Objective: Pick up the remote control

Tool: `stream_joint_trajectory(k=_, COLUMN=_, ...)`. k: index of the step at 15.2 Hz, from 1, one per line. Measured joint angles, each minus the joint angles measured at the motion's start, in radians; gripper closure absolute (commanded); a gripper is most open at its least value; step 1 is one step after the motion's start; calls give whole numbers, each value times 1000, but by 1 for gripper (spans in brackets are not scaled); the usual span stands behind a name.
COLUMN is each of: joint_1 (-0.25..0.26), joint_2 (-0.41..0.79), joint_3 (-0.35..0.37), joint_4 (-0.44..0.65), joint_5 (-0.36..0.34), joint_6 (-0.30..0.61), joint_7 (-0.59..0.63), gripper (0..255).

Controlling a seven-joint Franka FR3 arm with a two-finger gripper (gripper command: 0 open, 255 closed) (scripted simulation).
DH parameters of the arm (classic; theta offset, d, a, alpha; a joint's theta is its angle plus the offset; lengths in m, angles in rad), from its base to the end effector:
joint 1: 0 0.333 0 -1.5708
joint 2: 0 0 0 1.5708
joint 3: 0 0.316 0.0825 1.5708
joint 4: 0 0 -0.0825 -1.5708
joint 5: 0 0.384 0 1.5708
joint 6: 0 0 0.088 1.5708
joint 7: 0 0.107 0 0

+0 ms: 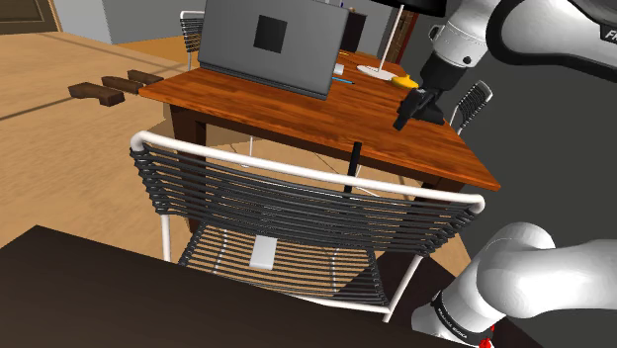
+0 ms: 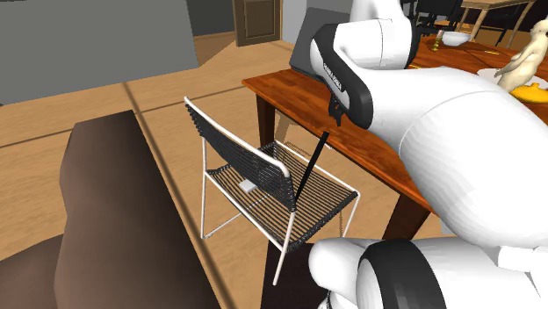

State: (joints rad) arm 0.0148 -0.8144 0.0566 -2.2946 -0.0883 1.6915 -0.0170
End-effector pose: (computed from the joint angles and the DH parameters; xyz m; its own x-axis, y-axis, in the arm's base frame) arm 0.3098 0.0209 0.6408 0.9746 0.0885 0.2057 0.0619 -0.9893 0.1322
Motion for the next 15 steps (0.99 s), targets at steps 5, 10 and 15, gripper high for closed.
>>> stream_joint_trajectory(k=5, joint_1=-2, joint_2=12, joint_3=53, joint_4=-56, joint_5=38, joint_6=43, joint_7=98, gripper=0)
stream_joint_trajectory(k=10, joint_1=-2, joint_2=74, joint_3=151, joint_4=-120, joint_5=105, joint_6=131, joint_7=268, gripper=0)
stream_joint_trajectory(k=15, joint_1=-3, joint_2=157, joint_3=245, joint_4=-151, joint_5=167, joint_6=214, joint_7=432, gripper=0)
